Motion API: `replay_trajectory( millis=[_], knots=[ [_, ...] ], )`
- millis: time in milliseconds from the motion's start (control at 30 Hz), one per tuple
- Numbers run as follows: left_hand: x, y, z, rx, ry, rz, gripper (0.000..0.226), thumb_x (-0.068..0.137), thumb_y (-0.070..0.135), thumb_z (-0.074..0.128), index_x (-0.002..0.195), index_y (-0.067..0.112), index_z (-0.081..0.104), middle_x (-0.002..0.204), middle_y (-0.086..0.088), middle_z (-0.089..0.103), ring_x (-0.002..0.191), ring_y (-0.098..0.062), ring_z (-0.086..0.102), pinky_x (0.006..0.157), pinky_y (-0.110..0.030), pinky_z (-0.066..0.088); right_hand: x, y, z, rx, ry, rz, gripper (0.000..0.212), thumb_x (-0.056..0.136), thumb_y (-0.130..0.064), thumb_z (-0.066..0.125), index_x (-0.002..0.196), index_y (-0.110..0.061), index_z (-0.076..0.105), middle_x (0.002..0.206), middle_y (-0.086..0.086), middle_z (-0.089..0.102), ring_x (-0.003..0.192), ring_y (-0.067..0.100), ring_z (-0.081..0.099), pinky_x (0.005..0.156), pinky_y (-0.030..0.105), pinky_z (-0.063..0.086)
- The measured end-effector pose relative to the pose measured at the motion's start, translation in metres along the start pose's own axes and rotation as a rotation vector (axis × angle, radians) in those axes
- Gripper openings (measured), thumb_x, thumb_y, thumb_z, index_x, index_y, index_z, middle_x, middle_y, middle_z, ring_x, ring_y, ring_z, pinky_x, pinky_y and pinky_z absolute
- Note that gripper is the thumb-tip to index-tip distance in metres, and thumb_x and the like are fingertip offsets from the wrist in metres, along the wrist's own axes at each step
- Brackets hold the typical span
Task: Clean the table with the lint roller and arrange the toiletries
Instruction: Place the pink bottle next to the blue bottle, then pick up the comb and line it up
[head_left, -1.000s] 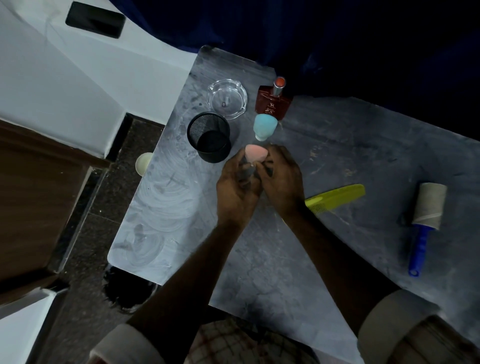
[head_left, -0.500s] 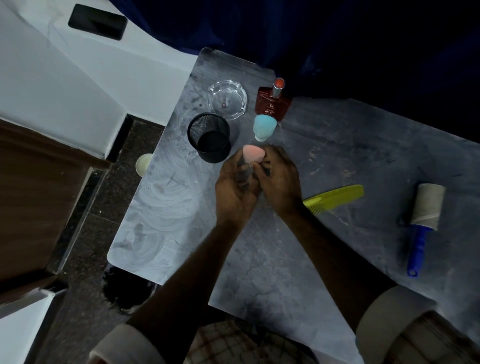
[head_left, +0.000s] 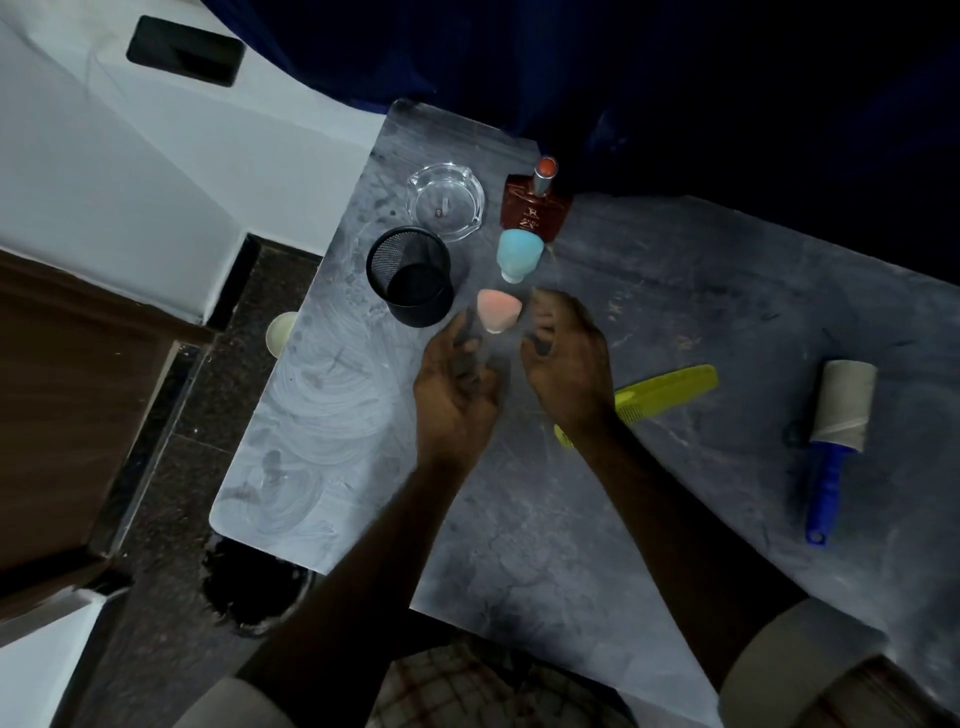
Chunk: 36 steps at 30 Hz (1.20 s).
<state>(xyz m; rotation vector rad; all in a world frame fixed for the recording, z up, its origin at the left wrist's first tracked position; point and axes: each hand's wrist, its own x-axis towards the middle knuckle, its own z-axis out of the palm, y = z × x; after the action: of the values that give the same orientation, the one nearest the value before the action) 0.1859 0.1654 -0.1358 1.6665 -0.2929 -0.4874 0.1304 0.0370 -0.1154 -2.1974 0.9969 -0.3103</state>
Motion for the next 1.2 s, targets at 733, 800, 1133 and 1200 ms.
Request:
replay_trajectory(
  millis=[733,800,1133,1200],
  knots=[
    [-0.046,0.01,0.085,1.024,-0.459,0.203,0.039,0.087,0.046,0.077,0.122,0.029,0.069,0.13,-0.001,0.062,0.108,-0.035,0.072,0.08,-0.048,0.062,-0.091,0.104,-0.09,0.178,0.256,0.383,0.026,0.082,-0.008,0.06,0.104,-0.019,0.066,0.102,0.0,0.075,0.096,0.022,0.074,0.086,0.046,0.06],
    [-0.048,0.016,0.089,1.009,-0.451,0.21,0.027,0.089,0.038,0.075,0.112,0.026,0.071,0.124,-0.001,0.065,0.117,-0.031,0.068,0.081,-0.047,0.061,-0.095,0.105,-0.094,0.174,0.274,0.356,0.026,0.081,-0.005,0.061,0.104,-0.016,0.067,0.1,-0.001,0.075,0.093,0.02,0.075,0.085,0.041,0.061],
    [-0.036,0.06,0.097,0.875,-0.357,0.692,0.017,0.094,0.034,0.066,0.102,0.023,0.075,0.103,0.005,0.071,0.099,-0.024,0.063,0.058,-0.033,0.051,-0.074,0.094,-0.169,-0.269,0.098,-0.093,0.032,0.091,-0.041,0.061,0.118,-0.025,0.065,0.12,0.001,0.06,0.096,0.024,0.068,0.079,0.037,0.059],
    [-0.027,0.069,0.1,0.852,-0.347,0.799,0.016,0.095,0.033,0.069,0.103,0.021,0.076,0.102,0.005,0.071,0.099,-0.022,0.057,0.064,-0.033,0.049,-0.073,0.093,-0.177,-0.334,0.056,-0.156,0.036,0.09,-0.041,0.063,0.122,-0.023,0.066,0.12,0.004,0.058,0.102,0.027,0.064,0.082,0.039,0.058]
  ],
)
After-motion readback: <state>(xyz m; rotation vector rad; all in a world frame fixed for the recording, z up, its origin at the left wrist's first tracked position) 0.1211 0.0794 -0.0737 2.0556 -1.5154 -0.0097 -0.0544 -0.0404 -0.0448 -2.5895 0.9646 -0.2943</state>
